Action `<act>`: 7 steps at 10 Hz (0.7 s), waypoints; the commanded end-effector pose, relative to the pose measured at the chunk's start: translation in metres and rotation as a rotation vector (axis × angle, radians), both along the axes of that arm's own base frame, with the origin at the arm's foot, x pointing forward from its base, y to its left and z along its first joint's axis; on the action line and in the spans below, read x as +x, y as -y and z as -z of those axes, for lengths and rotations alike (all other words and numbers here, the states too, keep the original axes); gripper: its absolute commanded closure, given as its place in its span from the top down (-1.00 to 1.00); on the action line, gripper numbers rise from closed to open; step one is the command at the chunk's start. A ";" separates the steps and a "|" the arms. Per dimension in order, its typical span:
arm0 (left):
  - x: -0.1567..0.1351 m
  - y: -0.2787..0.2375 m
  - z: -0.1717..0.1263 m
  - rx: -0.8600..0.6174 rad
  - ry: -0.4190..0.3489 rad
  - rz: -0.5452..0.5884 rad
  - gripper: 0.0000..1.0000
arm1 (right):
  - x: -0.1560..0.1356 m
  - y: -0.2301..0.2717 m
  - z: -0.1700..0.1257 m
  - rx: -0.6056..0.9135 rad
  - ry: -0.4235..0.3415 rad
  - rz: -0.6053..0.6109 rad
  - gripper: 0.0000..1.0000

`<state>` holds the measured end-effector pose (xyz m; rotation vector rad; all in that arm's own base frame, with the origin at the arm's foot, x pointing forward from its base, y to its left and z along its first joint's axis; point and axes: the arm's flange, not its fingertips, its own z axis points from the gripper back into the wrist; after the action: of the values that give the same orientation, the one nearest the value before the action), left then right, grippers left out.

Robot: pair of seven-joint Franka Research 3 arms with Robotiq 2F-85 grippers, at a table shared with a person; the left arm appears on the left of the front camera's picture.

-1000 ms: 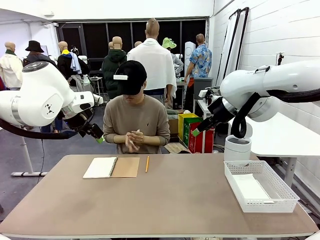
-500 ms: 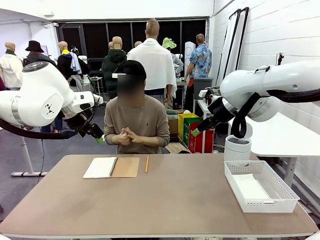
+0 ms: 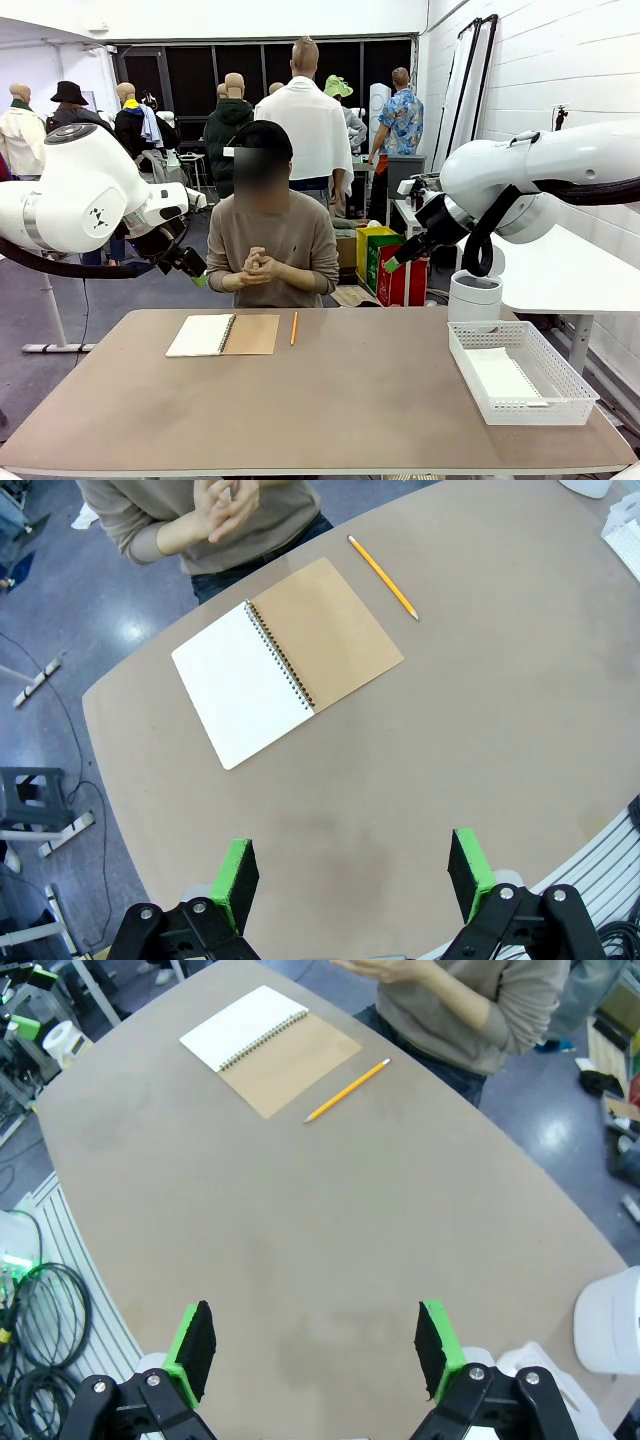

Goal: Sort the paper based on its condition.
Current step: If a person hands you a paper, place it in the Organizing basket , and if it's crumpled, put it in the Trash can.

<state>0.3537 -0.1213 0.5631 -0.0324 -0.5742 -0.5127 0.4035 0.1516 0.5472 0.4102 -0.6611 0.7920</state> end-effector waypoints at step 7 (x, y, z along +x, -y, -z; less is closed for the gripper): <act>0.000 -0.002 0.000 0.002 0.001 0.002 1.00 | 0.000 0.000 0.001 -0.003 -0.003 0.002 1.00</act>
<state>0.3537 -0.1213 0.5631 -0.0324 -0.5742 -0.5127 0.4035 0.1516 0.5472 0.4102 -0.6611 0.7920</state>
